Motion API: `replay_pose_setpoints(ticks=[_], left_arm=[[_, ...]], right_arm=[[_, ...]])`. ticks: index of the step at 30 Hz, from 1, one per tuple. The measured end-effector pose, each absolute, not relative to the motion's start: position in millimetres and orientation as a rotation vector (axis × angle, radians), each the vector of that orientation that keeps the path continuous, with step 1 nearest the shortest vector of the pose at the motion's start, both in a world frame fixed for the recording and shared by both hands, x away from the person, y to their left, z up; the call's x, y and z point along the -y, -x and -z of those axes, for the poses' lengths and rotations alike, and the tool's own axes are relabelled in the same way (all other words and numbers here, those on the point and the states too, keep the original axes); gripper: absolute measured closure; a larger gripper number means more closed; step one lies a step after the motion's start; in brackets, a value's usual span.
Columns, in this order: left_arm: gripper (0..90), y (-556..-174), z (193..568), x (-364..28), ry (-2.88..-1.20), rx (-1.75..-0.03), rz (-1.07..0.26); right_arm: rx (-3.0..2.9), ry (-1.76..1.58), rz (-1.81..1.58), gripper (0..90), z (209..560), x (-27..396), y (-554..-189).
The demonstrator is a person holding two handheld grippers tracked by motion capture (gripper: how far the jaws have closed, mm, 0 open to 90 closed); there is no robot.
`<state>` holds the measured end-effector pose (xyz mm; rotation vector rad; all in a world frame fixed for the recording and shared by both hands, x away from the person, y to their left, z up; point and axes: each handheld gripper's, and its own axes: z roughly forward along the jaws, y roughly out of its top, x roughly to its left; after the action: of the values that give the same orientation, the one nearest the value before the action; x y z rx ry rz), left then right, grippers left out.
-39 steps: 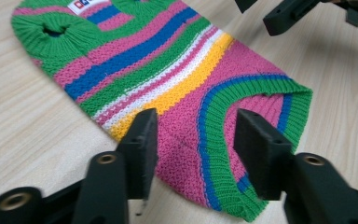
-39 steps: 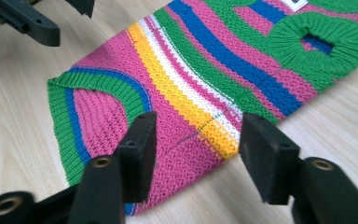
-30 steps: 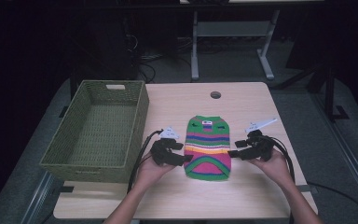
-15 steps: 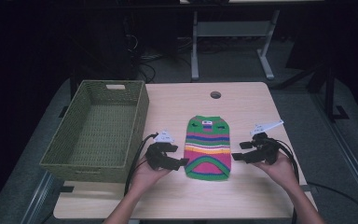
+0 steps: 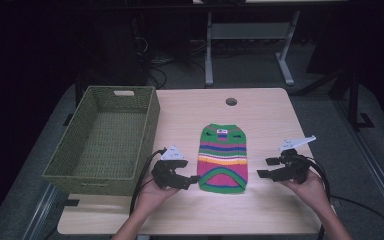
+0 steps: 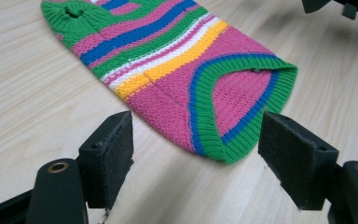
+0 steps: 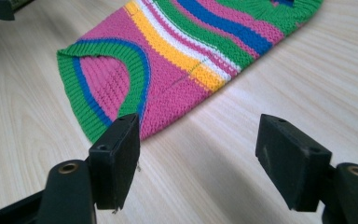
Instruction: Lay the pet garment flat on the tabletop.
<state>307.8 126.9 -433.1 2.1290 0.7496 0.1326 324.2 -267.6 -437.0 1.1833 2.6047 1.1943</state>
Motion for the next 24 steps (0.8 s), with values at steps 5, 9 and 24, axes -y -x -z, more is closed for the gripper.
replay_pose_setpoints(ticks=[5, 9, 24], left_arm=[[26.0, -303.2, 434.8, -131.3, -2.131, -0.746, -0.139], [24.8, -299.7, 436.4, -133.8, -2.133, -0.764, -0.120], [24.7, -280.6, 435.8, -140.1, -2.126, -0.738, -0.152]], right_arm=[[-2.598, -1.178, -1.196, 30.4, 437.8, 272.3, -318.3], [-2.587, -1.188, -1.203, 30.3, 440.0, 277.5, -313.8], [-2.543, -1.215, -1.233, 29.7, 447.1, 298.2, -296.2]])
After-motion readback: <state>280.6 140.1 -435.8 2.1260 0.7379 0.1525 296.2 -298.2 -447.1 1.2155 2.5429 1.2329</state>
